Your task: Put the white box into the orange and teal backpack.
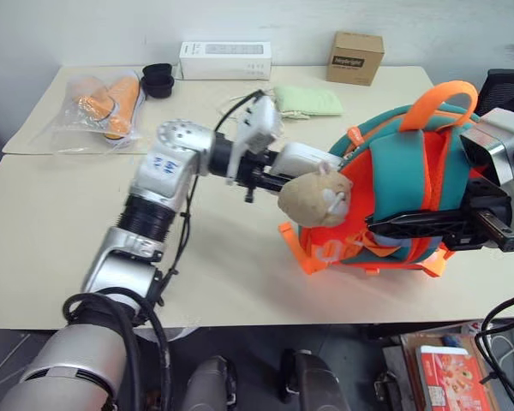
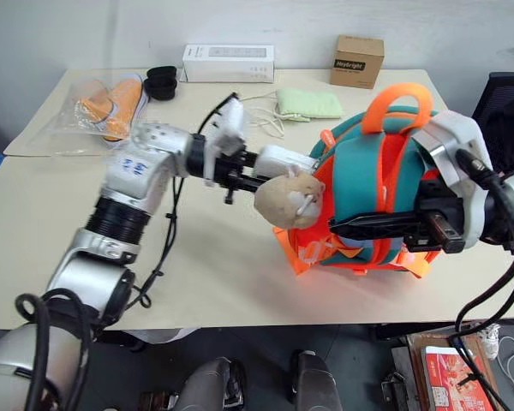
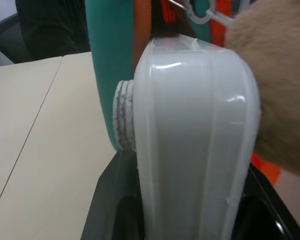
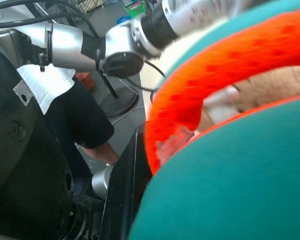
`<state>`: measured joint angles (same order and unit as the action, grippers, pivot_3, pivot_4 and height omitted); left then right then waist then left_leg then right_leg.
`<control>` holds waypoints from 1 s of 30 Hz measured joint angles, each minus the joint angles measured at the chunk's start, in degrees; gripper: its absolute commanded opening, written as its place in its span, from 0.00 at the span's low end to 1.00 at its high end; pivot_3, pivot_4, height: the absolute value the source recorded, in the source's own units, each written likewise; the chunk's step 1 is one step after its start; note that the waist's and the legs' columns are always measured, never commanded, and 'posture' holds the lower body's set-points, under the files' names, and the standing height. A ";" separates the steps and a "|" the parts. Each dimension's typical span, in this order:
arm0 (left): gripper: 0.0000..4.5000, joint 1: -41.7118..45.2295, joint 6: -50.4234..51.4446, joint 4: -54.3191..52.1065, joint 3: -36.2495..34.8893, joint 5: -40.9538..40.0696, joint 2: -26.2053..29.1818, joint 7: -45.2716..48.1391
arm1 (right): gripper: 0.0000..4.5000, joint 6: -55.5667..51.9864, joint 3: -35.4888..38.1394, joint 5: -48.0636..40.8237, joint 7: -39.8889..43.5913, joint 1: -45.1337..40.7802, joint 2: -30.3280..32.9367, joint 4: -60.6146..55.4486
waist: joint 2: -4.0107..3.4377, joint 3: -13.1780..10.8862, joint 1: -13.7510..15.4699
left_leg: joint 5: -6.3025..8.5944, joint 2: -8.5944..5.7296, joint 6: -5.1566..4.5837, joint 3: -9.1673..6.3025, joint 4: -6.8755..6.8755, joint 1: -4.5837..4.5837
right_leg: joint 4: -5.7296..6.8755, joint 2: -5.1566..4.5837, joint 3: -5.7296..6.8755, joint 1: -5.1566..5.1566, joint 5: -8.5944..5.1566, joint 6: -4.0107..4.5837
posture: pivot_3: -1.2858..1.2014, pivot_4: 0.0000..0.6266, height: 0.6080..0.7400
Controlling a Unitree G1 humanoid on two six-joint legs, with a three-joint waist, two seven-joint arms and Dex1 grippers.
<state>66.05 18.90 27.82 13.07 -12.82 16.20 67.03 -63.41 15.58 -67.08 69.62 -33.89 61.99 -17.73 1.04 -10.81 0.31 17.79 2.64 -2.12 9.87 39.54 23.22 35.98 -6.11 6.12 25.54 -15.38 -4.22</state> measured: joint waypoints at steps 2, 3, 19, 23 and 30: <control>0.27 0.79 2.58 2.39 -0.51 1.00 -6.44 -7.32 | 0.00 0.52 -0.02 0.36 -1.26 -0.61 -0.62 0.02 | 0.00 0.00 0.16 | 0.02 -0.04 -0.08 -0.04 0.07 0.06 | 0.01 -0.26 0.00 -0.01 0.02 -0.05 | 0.52 0.24 1.00; 0.27 0.76 3.93 2.55 -0.54 1.06 -9.42 -9.70 | 0.00 0.59 -0.02 0.47 -2.18 -0.90 -1.10 0.00 | 0.00 0.00 0.24 | 0.04 -0.03 -0.11 -0.05 0.09 0.10 | 0.00 -0.27 0.01 0.00 0.03 -0.06 | 0.52 0.24 1.00; 0.99 -6.85 22.20 -19.56 -6.67 -7.84 7.50 -3.47 | 0.00 0.60 1.10 -2.26 -10.63 4.01 -4.08 -3.27 | -0.02 0.01 -0.41 | -0.01 0.03 0.04 -0.06 0.03 -0.01 | 0.08 -0.22 0.02 0.00 0.00 0.00 | 0.52 0.24 1.00; 0.99 -10.47 26.51 -26.58 -10.41 -13.42 16.52 1.54 | 0.00 0.67 1.59 -3.35 -11.83 5.67 -4.19 -4.40 | -0.02 0.01 -0.29 | 0.00 0.01 0.03 -0.08 0.08 0.00 | 0.08 -0.22 0.01 -0.04 0.00 0.00 | 0.52 0.24 1.00; 0.99 -7.93 30.19 -34.47 -11.76 -19.23 12.32 -4.01 | 0.00 0.61 3.59 -6.11 -14.74 7.48 -4.19 -4.45 | -0.02 0.01 0.86 | 0.03 -0.11 -0.07 -0.26 0.26 0.01 | 0.05 -0.16 -0.13 -0.25 0.03 -0.06 | 0.52 0.24 1.00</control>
<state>58.13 49.09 -6.65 1.31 -32.05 28.52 63.02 -62.80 19.17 -73.19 54.88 -26.41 57.81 -22.18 1.02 -10.80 1.18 17.82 2.54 -2.19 9.61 39.80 23.24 36.03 -6.27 5.99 25.29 -15.35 -4.28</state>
